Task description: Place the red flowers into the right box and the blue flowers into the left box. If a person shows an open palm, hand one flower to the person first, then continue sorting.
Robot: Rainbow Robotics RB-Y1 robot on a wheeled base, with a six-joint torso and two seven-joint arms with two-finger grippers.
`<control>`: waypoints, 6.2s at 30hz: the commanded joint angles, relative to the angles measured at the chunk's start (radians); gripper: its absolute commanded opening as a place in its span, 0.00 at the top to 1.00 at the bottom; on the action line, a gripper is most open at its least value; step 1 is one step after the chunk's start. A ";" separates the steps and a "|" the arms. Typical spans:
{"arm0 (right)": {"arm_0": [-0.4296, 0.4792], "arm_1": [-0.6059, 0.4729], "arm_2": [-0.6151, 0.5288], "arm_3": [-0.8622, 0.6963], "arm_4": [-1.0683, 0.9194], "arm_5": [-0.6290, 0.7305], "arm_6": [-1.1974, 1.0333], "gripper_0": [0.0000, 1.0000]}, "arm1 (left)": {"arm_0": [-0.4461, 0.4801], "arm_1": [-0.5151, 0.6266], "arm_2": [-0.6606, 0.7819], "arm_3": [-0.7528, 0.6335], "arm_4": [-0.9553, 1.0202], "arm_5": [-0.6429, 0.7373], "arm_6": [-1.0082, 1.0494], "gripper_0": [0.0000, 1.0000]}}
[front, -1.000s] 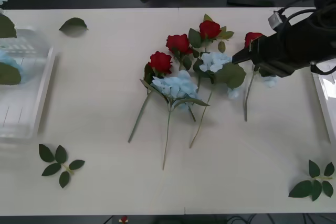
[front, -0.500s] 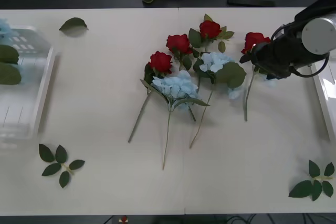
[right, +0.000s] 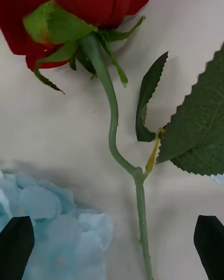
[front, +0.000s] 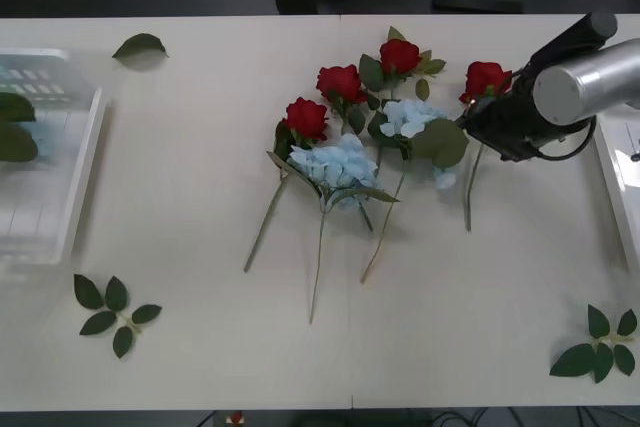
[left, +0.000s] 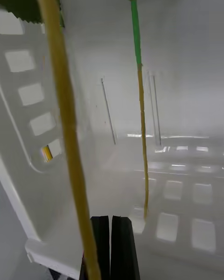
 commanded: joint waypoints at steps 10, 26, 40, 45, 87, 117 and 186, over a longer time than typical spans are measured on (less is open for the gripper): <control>-0.027 0.084 -0.002 0.106 0.116 -0.019 -0.020 0.00 | -0.040 -0.011 -0.002 0.054 -0.071 -0.057 -0.016 0.26; -0.026 0.097 0.043 0.109 0.173 -0.019 0.004 0.69 | -0.054 -0.016 -0.002 0.054 -0.055 -0.025 -0.016 0.00; -0.026 0.095 0.041 0.109 0.147 -0.031 0.027 1.00 | -0.057 -0.016 -0.002 0.054 -0.052 -0.026 -0.019 0.00; -0.035 0.048 0.033 0.052 0.108 -0.039 0.040 1.00 | -0.057 -0.016 -0.002 0.054 -0.052 -0.028 -0.019 0.00; -0.153 -0.147 -0.269 -0.637 0.151 -0.416 0.382 1.00 | -0.058 -0.016 -0.002 0.054 -0.051 -0.022 -0.024 0.00; -0.168 -0.040 -0.224 -0.635 0.515 -0.404 0.119 0.83 | -0.058 -0.016 -0.002 0.054 -0.051 -0.022 -0.024 0.00; 0.046 -0.196 -0.258 -1.026 -0.225 0.544 -0.546 0.00 | -0.251 -0.270 -0.097 -0.376 0.509 0.282 0.476 0.00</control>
